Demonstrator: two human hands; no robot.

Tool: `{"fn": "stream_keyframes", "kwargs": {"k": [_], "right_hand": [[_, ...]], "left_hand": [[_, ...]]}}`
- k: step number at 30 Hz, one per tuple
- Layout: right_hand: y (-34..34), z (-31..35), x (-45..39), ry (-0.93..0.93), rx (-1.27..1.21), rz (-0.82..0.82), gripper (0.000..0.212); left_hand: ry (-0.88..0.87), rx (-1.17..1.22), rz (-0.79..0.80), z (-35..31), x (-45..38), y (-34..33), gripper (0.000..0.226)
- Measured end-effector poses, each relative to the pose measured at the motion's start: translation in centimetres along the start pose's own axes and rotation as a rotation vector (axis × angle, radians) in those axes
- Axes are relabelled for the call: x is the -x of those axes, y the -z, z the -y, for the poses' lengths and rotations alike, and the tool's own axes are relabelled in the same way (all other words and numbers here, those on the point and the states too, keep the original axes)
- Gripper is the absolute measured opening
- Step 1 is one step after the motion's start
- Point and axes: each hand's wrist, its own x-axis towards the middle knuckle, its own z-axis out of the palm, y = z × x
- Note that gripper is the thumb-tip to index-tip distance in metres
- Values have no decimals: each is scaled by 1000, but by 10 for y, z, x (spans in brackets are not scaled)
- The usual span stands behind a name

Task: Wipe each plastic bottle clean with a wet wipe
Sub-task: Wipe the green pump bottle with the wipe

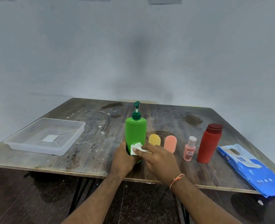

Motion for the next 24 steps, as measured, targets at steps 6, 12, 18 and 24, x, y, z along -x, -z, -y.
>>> {"fn": "stream_keyframes", "kwargs": {"k": [6,12,18,24], "right_hand": [[23,-5,-46,-109,-55,-294,43],[15,3,-45,-349,-302,-381,53],[-3,32,-4,-470,-435,-205,51],[-4,31,-15,-598,-531,-291,46]], "left_hand": [[-10,-24,7,1,2,0,64],[-34,-43,6,2,0,-1,65],[-34,29,35,4,-3,-3,73],[-100,20,61,2,1,-2,90]]}}
